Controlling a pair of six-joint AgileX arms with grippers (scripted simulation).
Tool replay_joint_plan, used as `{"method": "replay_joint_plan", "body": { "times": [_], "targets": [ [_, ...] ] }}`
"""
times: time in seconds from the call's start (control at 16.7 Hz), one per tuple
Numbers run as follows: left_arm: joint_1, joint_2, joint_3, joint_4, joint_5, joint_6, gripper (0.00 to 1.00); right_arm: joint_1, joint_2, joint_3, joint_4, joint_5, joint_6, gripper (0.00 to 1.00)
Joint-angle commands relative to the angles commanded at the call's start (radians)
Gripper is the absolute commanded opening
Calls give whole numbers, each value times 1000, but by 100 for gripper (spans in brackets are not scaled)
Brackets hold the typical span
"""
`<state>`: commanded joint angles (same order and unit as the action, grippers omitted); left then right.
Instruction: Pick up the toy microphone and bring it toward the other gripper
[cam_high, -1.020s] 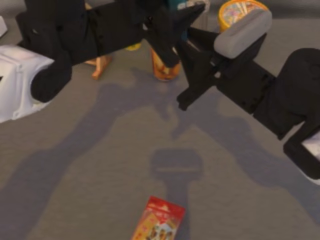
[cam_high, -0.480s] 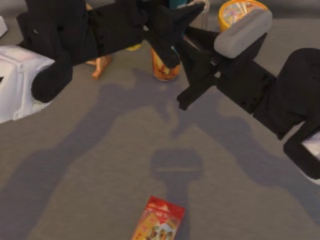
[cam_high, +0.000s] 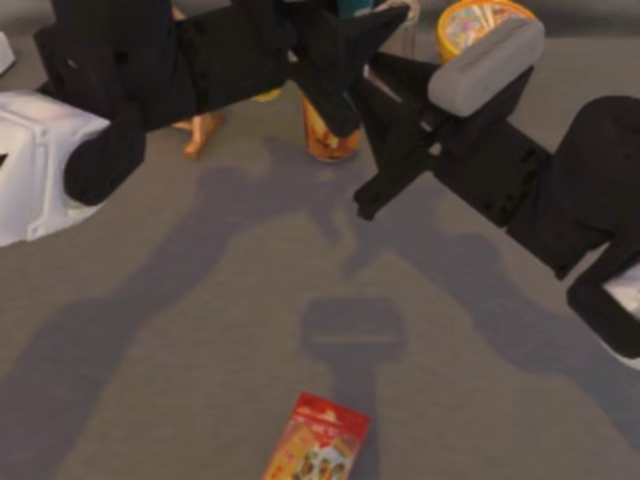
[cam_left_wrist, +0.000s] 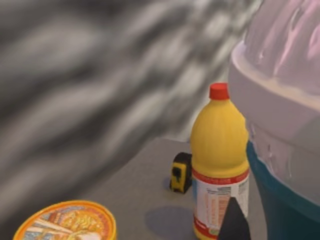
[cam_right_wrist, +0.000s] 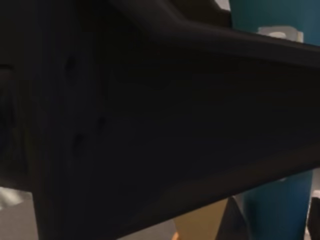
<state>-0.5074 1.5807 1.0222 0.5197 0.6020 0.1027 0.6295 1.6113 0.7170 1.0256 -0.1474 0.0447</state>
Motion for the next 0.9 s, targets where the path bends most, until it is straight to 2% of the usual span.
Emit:
{"method": "replay_joint_plan", "body": {
  "times": [0.42,0.9],
  "targets": [
    [0,0,0,0,0,0,0,0,0,0,0,0,0,98],
    [0,0,0,0,0,0,0,0,0,0,0,0,0,100]
  ]
}}
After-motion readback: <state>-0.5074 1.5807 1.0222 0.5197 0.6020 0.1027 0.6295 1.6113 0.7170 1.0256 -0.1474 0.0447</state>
